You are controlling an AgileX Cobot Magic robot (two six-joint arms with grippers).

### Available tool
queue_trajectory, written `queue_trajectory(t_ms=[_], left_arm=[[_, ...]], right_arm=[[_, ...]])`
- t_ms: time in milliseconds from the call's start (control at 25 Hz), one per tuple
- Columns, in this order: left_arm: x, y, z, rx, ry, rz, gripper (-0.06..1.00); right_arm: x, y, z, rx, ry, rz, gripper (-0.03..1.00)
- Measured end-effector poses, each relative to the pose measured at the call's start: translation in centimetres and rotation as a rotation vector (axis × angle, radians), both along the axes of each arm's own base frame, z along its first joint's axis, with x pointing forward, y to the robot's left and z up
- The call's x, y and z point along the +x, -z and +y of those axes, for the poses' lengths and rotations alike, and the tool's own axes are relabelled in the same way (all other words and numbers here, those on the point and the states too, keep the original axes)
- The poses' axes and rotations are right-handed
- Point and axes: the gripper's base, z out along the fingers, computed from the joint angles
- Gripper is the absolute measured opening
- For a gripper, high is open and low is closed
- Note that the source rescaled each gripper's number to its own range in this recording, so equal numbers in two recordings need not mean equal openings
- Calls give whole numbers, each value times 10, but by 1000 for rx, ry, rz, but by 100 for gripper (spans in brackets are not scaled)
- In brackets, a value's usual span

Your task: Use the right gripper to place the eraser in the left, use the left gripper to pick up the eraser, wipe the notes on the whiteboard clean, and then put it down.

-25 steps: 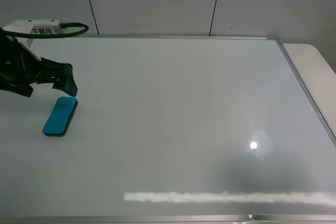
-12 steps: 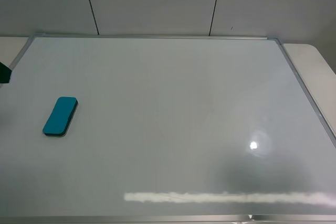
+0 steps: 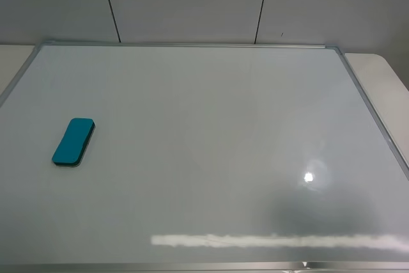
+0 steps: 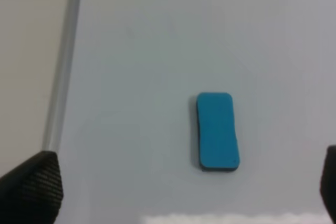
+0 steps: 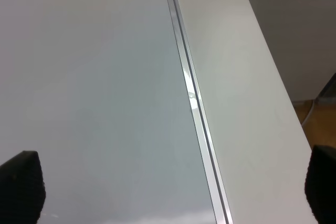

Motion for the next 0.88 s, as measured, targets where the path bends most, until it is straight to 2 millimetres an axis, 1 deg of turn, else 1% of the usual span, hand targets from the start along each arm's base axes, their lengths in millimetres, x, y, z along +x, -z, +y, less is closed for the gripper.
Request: queue_trajectory(t_ms=[120, 240, 320, 880], left_arm=[[-15, 16, 4, 2, -11, -46, 100], [-17, 26, 5, 10, -20, 14, 100], [-15, 30, 5, 19, -25, 27, 100], [-15, 31, 6, 33, -36, 30, 100]], right_arm=[[0, 0, 0, 0, 0, 0, 100], [0, 0, 0, 0, 0, 0, 100], [0, 0, 0, 0, 0, 0, 100], [0, 0, 0, 0, 0, 0, 100]])
